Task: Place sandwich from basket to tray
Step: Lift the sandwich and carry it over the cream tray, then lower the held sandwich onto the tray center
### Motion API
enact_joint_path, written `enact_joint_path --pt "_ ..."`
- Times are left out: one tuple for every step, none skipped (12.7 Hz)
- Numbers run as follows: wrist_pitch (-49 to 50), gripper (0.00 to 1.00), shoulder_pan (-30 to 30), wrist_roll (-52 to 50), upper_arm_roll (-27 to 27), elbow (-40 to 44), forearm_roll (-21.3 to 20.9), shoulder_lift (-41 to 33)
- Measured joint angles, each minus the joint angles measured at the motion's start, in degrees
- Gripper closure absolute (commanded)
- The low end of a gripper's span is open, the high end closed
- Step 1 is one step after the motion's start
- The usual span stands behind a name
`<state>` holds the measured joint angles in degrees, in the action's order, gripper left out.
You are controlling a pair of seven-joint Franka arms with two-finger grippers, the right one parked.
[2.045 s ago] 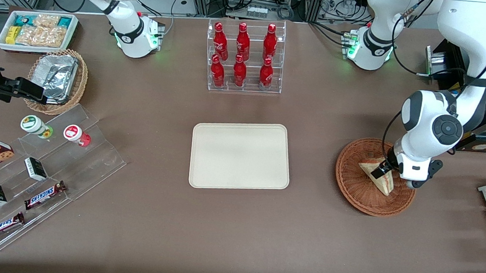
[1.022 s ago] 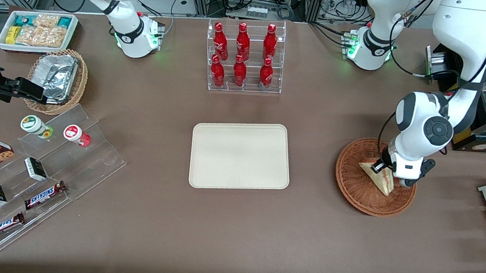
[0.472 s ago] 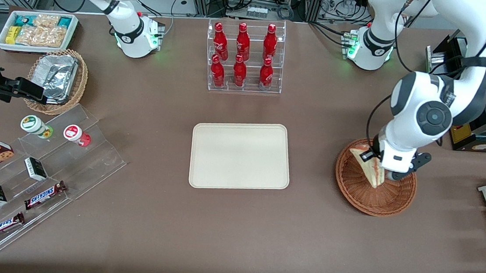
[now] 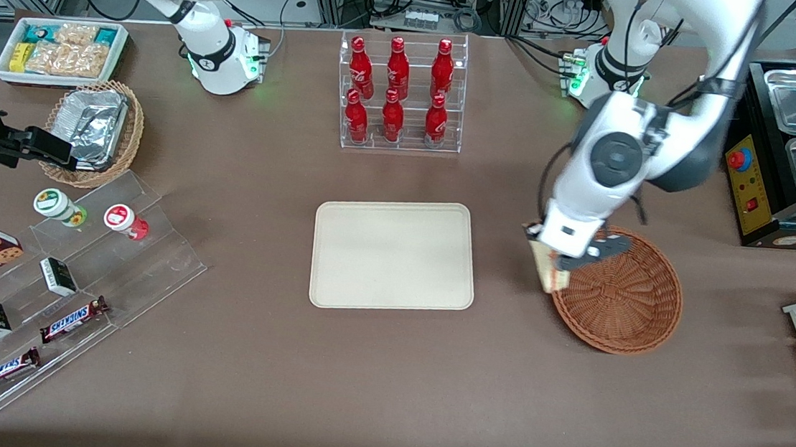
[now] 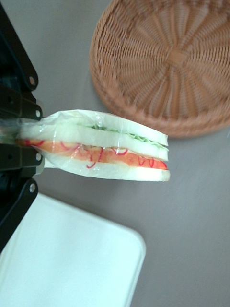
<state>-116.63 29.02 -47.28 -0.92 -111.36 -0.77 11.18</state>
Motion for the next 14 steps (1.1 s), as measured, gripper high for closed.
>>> enact_joint_path --pt "0.00 1.00 2.02 -0.12 0.05 1.40 0.01 1.28" --pt "0.00 1.00 3.83 -0.13 0.06 2.98 0.01 2.83" --pt "-0.01 1.00 5.56 -0.14 0.08 5.05 0.01 4.81" --pt "-0.03 1.00 7.05 -0.14 0.09 7.54 0.03 7.07" --pt "-0.03 1.00 8.34 -0.14 0.08 10.33 0.50 9.44" --pt "-0.03 1.00 9.55 -0.14 0.08 13.17 1.77 11.82" --pt "-0.03 1.00 10.68 -0.14 0.10 15.74 3.07 14.05" --pt "-0.05 1.00 11.78 -0.14 0.13 18.07 3.73 16.22" --pt "-0.06 1.00 12.91 -0.38 0.13 20.05 4.12 18.12" --pt "-0.08 1.00 14.20 -1.38 0.14 22.02 4.24 20.00" --pt "-0.11 1.00 15.48 -2.75 0.15 24.03 4.25 21.76" --pt "-0.16 1.00 16.63 -4.02 0.16 25.92 4.26 23.31" --pt "-0.44 1.00 17.53 -5.07 0.16 27.47 4.26 24.58" --pt "-1.06 1.00 18.14 -5.76 0.16 28.56 4.26 25.51"
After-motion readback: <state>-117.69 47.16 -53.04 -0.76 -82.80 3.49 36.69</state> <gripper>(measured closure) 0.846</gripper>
